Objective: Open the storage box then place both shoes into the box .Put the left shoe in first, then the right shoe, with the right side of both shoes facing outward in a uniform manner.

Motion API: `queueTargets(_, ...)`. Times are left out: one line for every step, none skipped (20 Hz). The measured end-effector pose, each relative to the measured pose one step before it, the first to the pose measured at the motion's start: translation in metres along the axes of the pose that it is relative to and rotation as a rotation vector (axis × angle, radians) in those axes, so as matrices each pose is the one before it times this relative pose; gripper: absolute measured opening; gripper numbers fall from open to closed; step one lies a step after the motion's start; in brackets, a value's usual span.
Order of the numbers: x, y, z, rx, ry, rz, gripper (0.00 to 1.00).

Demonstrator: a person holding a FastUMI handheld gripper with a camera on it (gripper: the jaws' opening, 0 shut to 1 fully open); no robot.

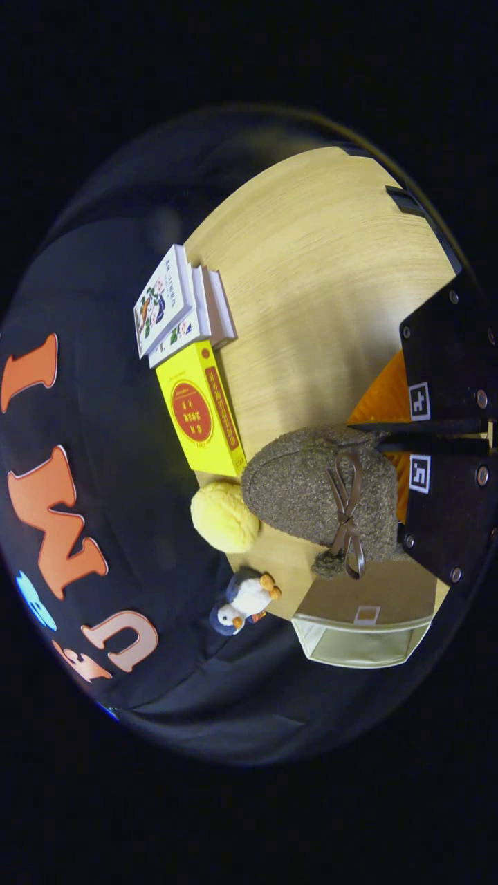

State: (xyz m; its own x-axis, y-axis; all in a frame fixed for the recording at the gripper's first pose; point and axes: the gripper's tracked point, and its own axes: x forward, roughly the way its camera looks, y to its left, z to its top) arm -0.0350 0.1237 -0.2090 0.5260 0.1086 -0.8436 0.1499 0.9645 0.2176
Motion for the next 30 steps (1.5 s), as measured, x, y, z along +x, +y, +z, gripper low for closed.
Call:
queueTargets(-0.00105,0.01444,0.00057,-0.00943,0.00218,0.00607,0.04)
queueTargets(-0.00071,0.01521,0.00100,-0.00886,0.00189,0.00782,0.04)
queueTargets(-0.00012,0.01639,0.00076,-0.00782,0.00305,0.01039,0.04)
queueTargets(-0.00021,0.01518,-0.00002,-0.00725,0.00308,0.01311,0.04)
queueTargets(-0.00084,0.01562,-0.00008,-0.00663,0.00335,0.01218,0.04)
queueTargets(0.00021,0.01592,0.00064,-0.00887,0.00196,0.01407,0.04)
queueTargets(0.00010,0.01600,0.00076,-0.01005,0.00220,0.01238,0.04)
queueTargets(0.00092,0.01556,0.00134,-0.00911,0.00302,0.01215,0.04)
queueTargets(0.00108,0.01457,0.00220,-0.00852,-0.00228,0.00888,0.04)
queueTargets(0.00197,0.01288,0.00150,-0.00531,-0.00105,0.00747,0.04)
queueTargets(0.00263,0.01338,0.00132,-0.00405,-0.00022,0.00669,0.04)
queueTargets(0.00238,0.01281,-0.00040,-0.00438,0.00201,0.00754,0.04)
queueTargets(0.00283,0.01232,-0.00126,-0.00734,0.00237,0.00712,0.03)
queueTargets(0.00255,0.01016,-0.00278,-0.00567,0.00290,0.00320,0.04)
queueTargets(0.00392,0.00842,-0.00321,-0.00866,0.00740,0.00052,0.04)
queueTargets(0.00451,0.00655,-0.00531,-0.00645,0.00917,-0.00214,0.03)
queueTargets(0.00409,0.00746,-0.00469,-0.00586,0.00987,-0.00268,0.04)
queueTargets(0.00425,0.00548,-0.00479,-0.00489,0.00876,-0.00405,0.04)
queueTargets(0.00375,0.00611,-0.00421,-0.00571,0.00840,-0.00283,0.04)
queueTargets(0.00439,0.00432,-0.00412,-0.00830,0.00744,-0.00542,0.04)
queueTargets(0.00387,0.00400,-0.00347,-0.00672,0.00876,-0.00493,0.04)
queueTargets(0.00396,0.00606,-0.00401,-0.00394,0.00695,-0.00438,0.04)
queueTargets(0.00371,0.00448,-0.00365,-0.00277,0.00980,-0.00273,0.04)
queueTargets(0.00456,0.00349,-0.00431,-0.00436,0.00770,-0.00339,0.04)
queueTargets(0.00529,0.00177,-0.00310,-0.01246,0.00844,-0.00508,0.04)
queueTargets(0.00374,-0.00191,-0.00358,-0.01549,0.00559,-0.01660,0.04)
queueTargets(0.00176,-0.00293,-0.00540,-0.01029,0.01576,-0.02097,0.04)
queueTargets(0.00235,-0.00077,-0.00737,-0.00988,0.02236,-0.01087,0.04)
queueTargets(0.00144,0.00103,-0.00458,-0.00204,0.01428,-0.00466,0.05)
queueTargets(0.00006,0.00140,-0.00379,0.00035,0.00772,-0.00505,0.06)
